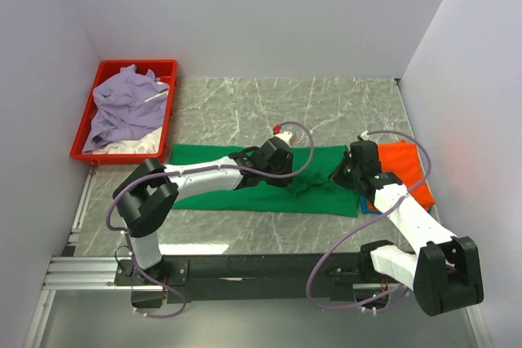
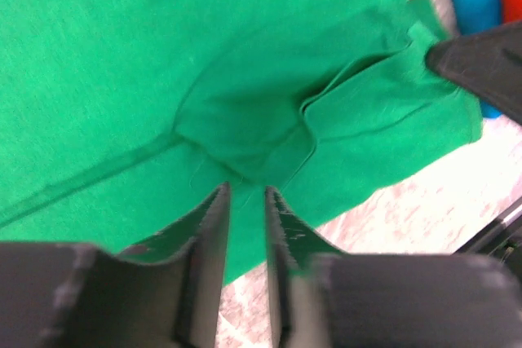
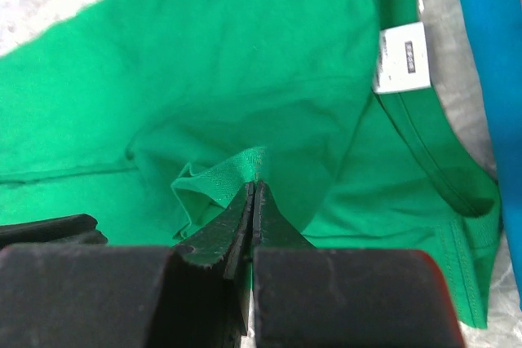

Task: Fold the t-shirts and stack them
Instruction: Fold the tshirt

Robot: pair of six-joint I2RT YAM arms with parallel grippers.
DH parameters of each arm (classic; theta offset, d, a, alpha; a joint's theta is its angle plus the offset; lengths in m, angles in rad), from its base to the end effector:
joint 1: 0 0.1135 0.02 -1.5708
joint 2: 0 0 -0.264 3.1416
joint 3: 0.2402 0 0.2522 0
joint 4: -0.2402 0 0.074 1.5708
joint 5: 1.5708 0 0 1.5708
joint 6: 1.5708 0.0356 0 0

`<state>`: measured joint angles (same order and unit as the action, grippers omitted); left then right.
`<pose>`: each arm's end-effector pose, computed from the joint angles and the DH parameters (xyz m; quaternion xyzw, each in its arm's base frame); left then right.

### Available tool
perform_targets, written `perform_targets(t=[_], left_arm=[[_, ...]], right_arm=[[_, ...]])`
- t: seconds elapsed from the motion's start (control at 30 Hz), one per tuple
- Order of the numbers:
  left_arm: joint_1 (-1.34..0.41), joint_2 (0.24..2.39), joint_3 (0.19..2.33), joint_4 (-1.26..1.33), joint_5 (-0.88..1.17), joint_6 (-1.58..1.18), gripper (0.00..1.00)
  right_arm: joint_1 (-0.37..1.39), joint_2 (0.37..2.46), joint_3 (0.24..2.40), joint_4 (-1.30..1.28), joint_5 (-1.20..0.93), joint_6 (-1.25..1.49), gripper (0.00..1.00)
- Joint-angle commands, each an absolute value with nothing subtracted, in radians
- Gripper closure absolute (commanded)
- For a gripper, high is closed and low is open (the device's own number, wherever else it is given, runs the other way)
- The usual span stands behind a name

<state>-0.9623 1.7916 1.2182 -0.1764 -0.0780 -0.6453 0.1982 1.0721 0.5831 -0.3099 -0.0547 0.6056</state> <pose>0.2288 -0.3236 0.2140 0.1293 0.9072 -0.2623 0.3025 0.2100 0.0442 0.2047 0.1773 0.9090 0.1705 0.3364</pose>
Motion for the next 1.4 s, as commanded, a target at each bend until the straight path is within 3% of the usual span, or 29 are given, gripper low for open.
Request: perform_targets(t=[0.0,0.17,0.27,0.83,1.17,1.37], left_arm=[[-0.969,1.77,1.19,-0.106,-0.006,-0.611,0.69],[-0.992,1.802,1.186,-0.086,0.011,-0.594,0.57],[-1.002,1.815,1.184,-0.071,0.025,-0.589,0.55],[-1.077,1.93,1.316,-0.175,-0.138,-0.532,0.55],[-1.091,1.977,1.37,-0.221,-0.227,-0.551,0.58],[-1.095,1.977,1.371,-0.232,-0.242,-0.554,0.72]], right_arm=[[0.193,1.061,0.569,-0.296,-0.052,0.609,1.0],[0.193,1.074,0.561,-0.287,-0.04,0.607,1.0],[0.195,1.083,0.558,-0.281,-0.037,0.609,1.0],[0.193,1.088,0.558,-0.279,-0.028,0.606,1.0],[0.193,1.077,0.554,-0.281,-0.026,0.603,1.0],[0.193,1.084,0.551,-0.273,-0.031,0.603,1.0]])
